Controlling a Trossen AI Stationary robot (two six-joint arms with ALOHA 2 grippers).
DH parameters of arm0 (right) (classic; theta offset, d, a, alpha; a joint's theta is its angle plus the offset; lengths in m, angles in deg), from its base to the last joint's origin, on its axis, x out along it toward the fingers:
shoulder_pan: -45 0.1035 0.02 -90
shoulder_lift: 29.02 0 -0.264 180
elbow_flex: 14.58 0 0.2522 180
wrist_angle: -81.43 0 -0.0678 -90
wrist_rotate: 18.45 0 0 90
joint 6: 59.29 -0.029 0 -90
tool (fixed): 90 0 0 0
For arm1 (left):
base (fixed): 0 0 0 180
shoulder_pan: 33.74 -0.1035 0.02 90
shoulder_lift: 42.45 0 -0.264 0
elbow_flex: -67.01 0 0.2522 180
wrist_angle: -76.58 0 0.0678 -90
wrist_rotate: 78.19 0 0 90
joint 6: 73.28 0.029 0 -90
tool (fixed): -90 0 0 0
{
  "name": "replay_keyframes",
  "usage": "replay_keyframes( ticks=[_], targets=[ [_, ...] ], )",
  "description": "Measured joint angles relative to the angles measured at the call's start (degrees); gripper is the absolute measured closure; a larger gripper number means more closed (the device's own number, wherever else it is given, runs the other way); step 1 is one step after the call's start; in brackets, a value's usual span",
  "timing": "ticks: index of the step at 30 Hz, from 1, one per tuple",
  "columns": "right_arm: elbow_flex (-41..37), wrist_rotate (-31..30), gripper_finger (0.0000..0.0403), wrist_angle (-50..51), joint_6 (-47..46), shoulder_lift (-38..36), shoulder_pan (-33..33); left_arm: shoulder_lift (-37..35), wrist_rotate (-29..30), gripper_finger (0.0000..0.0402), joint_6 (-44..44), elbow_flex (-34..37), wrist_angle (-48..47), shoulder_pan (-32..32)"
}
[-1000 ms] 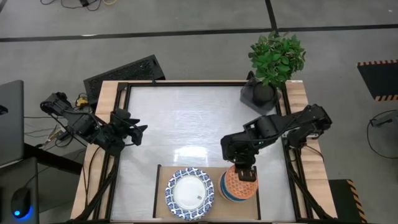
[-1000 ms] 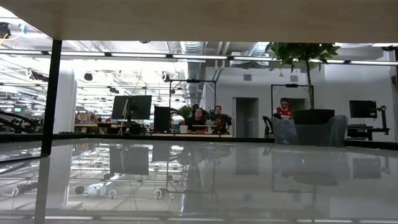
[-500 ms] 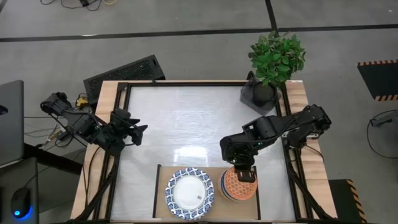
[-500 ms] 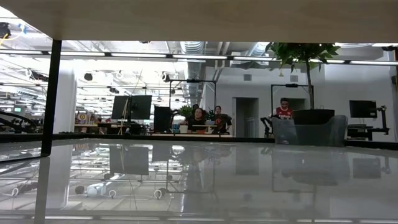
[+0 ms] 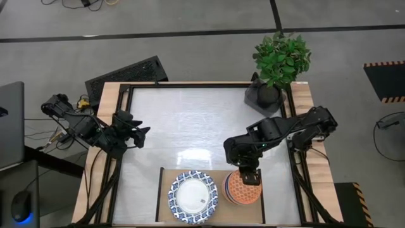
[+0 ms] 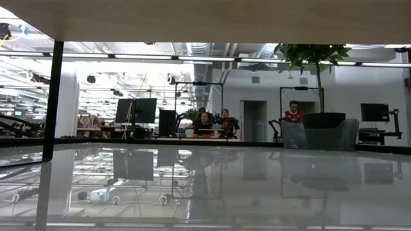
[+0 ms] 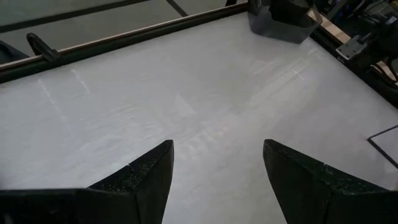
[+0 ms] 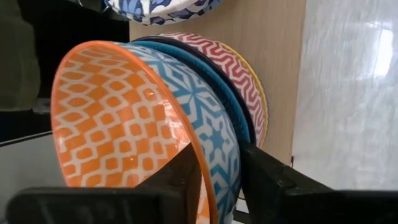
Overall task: Place and stack plates onto a shelf
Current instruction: Stack the orange bowl on top of the light blue bowl on the shelf
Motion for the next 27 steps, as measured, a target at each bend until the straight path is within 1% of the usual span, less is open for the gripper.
replay_keyframes(
  ticks=[8,11,18,27],
  targets=[
    [0.0,2.17,0.0207,-0.05,-0.02,-0.54,-1.05,0.0,0.0,0.0169,0.0,0.0,0.44,0.0],
    [0.0,2.58,0.0187,0.07,-0.02,-0.54,-1.66,0.0,-0.02,0.0169,-0.04,0.0,0.46,0.0],
    [0.0,5.43,0.018,0.07,0.02,-1.13,-3.11,0.0,-0.03,0.0169,-0.36,0.0,0.46,0.0],
    [0.0,4.74,0.018,0.15,0.3,-2.05,-3.7,0.0,0.01,0.0169,-0.33,0.0,0.46,0.0]
  ],
)
